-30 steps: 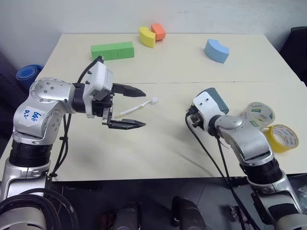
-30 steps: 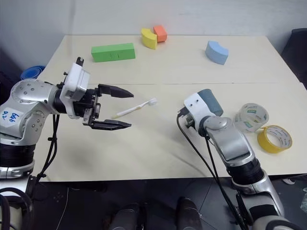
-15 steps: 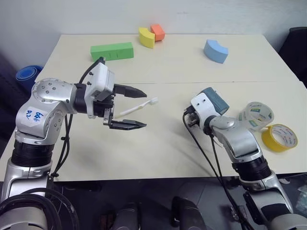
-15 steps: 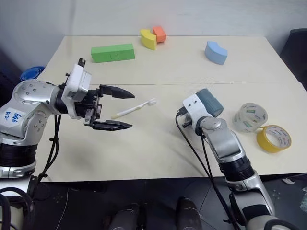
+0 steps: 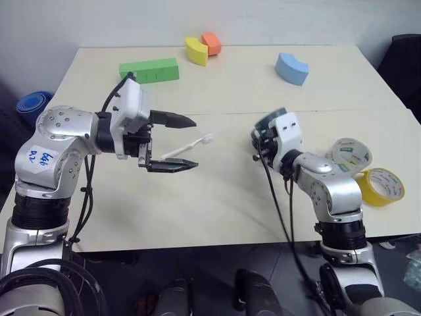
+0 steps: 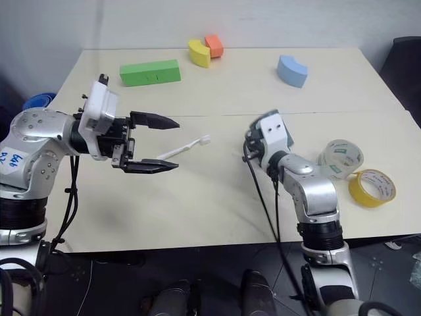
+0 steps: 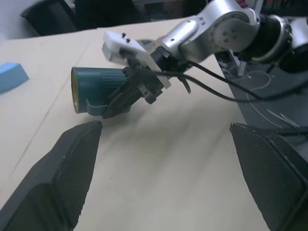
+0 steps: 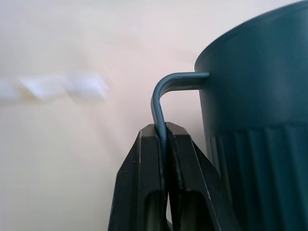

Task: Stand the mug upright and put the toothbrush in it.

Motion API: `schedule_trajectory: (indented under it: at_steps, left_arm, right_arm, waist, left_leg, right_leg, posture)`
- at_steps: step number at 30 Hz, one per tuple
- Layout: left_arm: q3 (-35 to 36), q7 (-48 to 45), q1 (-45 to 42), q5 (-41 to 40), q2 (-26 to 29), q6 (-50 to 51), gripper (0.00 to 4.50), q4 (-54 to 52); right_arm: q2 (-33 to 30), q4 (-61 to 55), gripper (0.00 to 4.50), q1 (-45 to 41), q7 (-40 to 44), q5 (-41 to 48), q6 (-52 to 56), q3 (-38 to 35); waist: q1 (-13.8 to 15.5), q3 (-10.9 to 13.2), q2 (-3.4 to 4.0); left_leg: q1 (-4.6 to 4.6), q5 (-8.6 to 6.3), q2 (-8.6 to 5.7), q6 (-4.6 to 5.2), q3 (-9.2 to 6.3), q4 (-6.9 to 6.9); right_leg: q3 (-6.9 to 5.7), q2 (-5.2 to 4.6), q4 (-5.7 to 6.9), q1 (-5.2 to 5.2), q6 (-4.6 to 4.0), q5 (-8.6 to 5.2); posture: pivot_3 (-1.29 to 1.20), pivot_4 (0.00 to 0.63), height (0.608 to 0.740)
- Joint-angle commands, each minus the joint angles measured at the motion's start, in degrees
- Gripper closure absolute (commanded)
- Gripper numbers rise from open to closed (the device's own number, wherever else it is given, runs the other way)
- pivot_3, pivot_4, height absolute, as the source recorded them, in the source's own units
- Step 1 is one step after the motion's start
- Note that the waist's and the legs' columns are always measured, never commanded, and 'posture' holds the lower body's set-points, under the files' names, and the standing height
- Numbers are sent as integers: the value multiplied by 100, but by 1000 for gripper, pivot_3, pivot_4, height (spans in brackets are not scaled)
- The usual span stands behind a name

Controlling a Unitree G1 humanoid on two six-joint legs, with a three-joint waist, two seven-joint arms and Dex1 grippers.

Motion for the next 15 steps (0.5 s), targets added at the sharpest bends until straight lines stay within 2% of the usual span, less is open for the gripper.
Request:
schedule_trajectory:
  at_steps: [1, 6, 9, 15]
  left_arm:
    - [466, 235, 161, -232, 271, 295, 0, -284]
    - [754, 357, 414, -345, 671, 612, 0, -445]
    - [914, 309, 541, -393, 995, 754, 0, -504]
    - [989, 363, 463, -574, 1312, 1035, 0, -583]
  right_arm:
    - [313, -314, 4448, 379, 865, 702, -628, 270]
    - [762, 118, 4448, 758, 1676, 883, -1482, 879]
    - [1052, 594, 4448, 699, 1862, 820, -1860, 1099]
    - [1199, 1182, 4448, 660, 2025, 841, -2291, 1123]
  waist:
    - [-18, -1, -2]
    - [-27, 0, -1]
    - [-36, 0, -1]
    - [-20, 0, 0]
  left_leg:
    - [2, 0, -1, 0, -1, -4]
    - [7, 0, -2, -1, 2, -13]
    - [12, 0, -2, -3, 7, -10]
    - [12, 0, -3, -7, 4, -11]
  right_leg:
    - [-1, 0, -1, 0, 0, 0]
    - [0, 0, -4, 1, 0, 0]
    - [7, 0, -2, 1, 0, 0]
    - [6, 0, -1, 1, -1, -1]
  posture:
    - [0, 150, 740]
    - [0, 150, 740]
    - [0, 150, 740]
    - [0, 150, 740]
